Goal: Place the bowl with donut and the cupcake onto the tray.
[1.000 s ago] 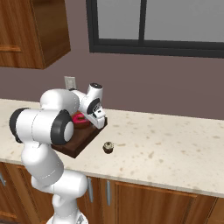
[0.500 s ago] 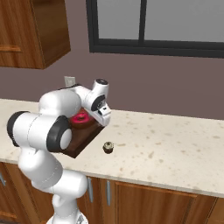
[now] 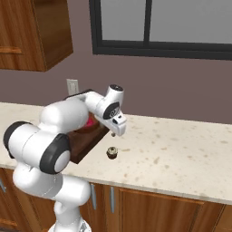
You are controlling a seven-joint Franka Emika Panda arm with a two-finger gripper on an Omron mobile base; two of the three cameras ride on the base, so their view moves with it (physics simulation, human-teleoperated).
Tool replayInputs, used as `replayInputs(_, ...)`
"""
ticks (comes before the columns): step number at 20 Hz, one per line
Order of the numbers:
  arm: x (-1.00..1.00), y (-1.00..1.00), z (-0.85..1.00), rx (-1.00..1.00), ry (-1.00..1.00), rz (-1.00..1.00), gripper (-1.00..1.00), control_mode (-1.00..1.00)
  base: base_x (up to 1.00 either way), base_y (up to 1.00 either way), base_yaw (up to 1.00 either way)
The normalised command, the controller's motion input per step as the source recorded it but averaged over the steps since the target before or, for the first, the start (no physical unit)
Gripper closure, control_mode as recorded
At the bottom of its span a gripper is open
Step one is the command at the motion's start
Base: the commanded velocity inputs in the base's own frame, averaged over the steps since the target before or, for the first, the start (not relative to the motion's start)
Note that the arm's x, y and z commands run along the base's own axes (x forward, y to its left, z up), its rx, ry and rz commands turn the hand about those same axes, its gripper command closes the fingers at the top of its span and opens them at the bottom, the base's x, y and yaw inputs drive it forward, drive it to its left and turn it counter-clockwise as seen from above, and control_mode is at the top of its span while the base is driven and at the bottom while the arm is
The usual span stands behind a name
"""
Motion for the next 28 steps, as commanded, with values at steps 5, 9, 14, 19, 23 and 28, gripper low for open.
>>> replayInputs(5,-0.3,-0.41,-0.07,-0.15,0.01,0.15,-1.0,-1.0,0.0,0.0,0.0)
replayInputs(9,-0.06,-0.23,-0.26,-0.15,0.05,0.23,-1.0,-1.0,0.0,0.0,0.0)
replayInputs(14,-0.04,0.0,-0.3,0.0,0.05,0.14,-1.0,-1.0,0.0,0.0,0.0)
replayInputs(19,-0.23,0.0,-0.34,0.0,0.1,0.08,-1.0,-1.0,0.0,0.0,0.0)
replayInputs(23,-0.04,0.0,-0.35,0.0,0.06,0.05,-1.0,-1.0,0.0,0.0,0.0)
replayInputs(28,0.06,0.0,-0.15,0.0,0.01,0.04,-1.0,-1.0,0.0,0.0,0.0)
